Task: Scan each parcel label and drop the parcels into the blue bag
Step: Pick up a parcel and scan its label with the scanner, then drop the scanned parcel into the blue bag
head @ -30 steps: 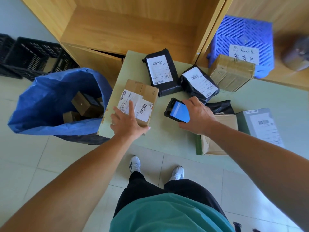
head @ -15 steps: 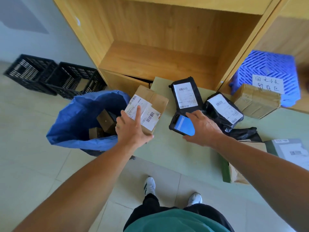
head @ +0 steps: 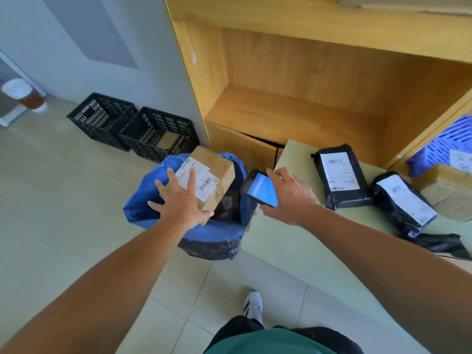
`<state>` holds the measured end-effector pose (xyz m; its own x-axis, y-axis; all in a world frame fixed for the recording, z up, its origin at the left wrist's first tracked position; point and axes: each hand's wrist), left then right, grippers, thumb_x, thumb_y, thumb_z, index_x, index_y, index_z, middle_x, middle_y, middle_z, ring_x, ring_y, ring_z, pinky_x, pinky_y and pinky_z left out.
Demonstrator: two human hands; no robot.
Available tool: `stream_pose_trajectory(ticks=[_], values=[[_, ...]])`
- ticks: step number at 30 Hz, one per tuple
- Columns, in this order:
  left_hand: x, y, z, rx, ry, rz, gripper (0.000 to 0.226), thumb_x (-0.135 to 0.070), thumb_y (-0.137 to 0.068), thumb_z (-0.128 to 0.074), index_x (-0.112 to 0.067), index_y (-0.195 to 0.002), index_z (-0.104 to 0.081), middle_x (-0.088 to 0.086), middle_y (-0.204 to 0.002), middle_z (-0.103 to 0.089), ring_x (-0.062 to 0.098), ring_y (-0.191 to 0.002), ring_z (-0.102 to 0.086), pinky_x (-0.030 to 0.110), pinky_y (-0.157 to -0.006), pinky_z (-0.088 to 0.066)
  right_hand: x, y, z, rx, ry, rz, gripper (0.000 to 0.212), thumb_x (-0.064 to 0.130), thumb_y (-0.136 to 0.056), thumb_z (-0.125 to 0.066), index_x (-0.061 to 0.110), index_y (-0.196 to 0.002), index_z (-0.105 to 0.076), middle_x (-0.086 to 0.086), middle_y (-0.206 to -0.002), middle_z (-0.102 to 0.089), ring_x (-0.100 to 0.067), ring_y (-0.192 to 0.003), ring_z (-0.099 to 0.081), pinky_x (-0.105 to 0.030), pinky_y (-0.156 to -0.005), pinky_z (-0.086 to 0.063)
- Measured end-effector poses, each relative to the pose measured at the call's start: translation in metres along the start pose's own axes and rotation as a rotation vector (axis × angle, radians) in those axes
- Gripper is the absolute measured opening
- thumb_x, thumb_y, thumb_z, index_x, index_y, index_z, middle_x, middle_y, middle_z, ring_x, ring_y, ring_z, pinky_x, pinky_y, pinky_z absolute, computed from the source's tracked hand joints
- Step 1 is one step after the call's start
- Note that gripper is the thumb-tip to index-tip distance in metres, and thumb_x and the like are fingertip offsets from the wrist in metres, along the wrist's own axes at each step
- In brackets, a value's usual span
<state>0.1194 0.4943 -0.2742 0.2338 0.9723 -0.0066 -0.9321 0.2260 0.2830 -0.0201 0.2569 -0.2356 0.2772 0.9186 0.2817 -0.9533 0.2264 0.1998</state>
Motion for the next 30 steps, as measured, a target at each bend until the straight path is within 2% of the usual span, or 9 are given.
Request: stream_pose_trajectory(ticks=[3,7,11,18,22,30], values=[[0.013,-0.003,-0.006,0.001,0.005,-0.035,0.134,-0.082,-0.063,-0.072,-0.048,-0.150,0.023,0.007,-0.161,0.034,0.046,-0.150,0.020,0.080,-0.109,-0.014,0.019,-0.010,-0.002,-0.004,0.015,0.023,0.097,0.058,-0.084,-0.063,0.018,-0.158,-0.016,-0.005,-0.151,-0.028,-0.029,-0.133,-0.041,-0.042,-0.106,-0.039],[-0.006,0.006,-0.010,-0.056,0.001,-0.176,0.116,-0.079,-0.077,-0.061,-0.042,-0.154,0.017,0.008,-0.166,0.024,0.041,-0.153,0.015,0.077,-0.112,-0.013,0.020,-0.006,-0.006,-0.021,0.023,0.006,0.097,0.056,-0.082,-0.065,0.020,-0.157,-0.015,-0.006,-0.147,-0.032,-0.031,-0.128,-0.045,-0.044,-0.103,-0.041],[-0.042,0.012,-0.010,-0.083,-0.009,-0.299,0.108,-0.077,-0.082,-0.056,-0.040,-0.156,0.014,0.008,-0.168,0.016,0.038,-0.154,0.010,0.076,-0.113,-0.016,0.000,0.011,-0.005,-0.058,-0.033,-0.064,0.099,0.054,-0.081,-0.066,0.025,-0.157,-0.011,-0.005,-0.143,-0.037,-0.029,-0.127,-0.045,-0.044,-0.102,-0.042],[-0.130,0.037,-0.016,-0.101,-0.078,-0.538,0.097,-0.074,-0.085,-0.053,-0.035,-0.159,-0.004,0.008,-0.168,0.000,0.034,-0.154,-0.004,0.071,-0.115,-0.018,-0.068,0.071,-0.002,-0.161,-0.065,-0.211,0.095,0.053,-0.077,-0.072,0.024,-0.151,-0.020,-0.004,-0.133,-0.042,-0.028,-0.120,-0.049,-0.044,-0.097,-0.046],[-0.195,0.065,-0.033,-0.103,-0.081,-0.662,0.091,-0.072,-0.085,-0.054,-0.035,-0.157,-0.013,0.007,-0.166,-0.009,0.032,-0.153,-0.012,0.068,-0.114,-0.021,-0.123,0.126,-0.006,-0.167,-0.068,-0.357,0.102,0.055,-0.077,-0.071,0.020,-0.155,-0.016,-0.005,-0.135,-0.040,-0.029,-0.120,-0.048,-0.044,-0.097,-0.046],[-0.322,0.152,-0.082,0.045,-0.141,-0.927,0.095,-0.074,-0.083,-0.056,-0.034,-0.157,-0.011,0.008,-0.166,-0.006,0.032,-0.152,-0.010,0.067,-0.116,-0.021,-0.227,0.255,-0.020,-0.187,-0.119,-0.641,0.100,0.053,-0.077,-0.069,0.022,-0.157,-0.016,-0.005,-0.132,-0.041,-0.030,-0.121,-0.048,-0.046,-0.096,-0.048]])
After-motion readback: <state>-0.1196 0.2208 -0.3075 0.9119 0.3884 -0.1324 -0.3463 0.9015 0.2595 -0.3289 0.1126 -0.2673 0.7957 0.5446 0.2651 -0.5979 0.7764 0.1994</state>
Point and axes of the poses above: each hand's wrist, its own y-axis away from the middle knuckle, its own z-axis out of the back of the hand, x = y × z
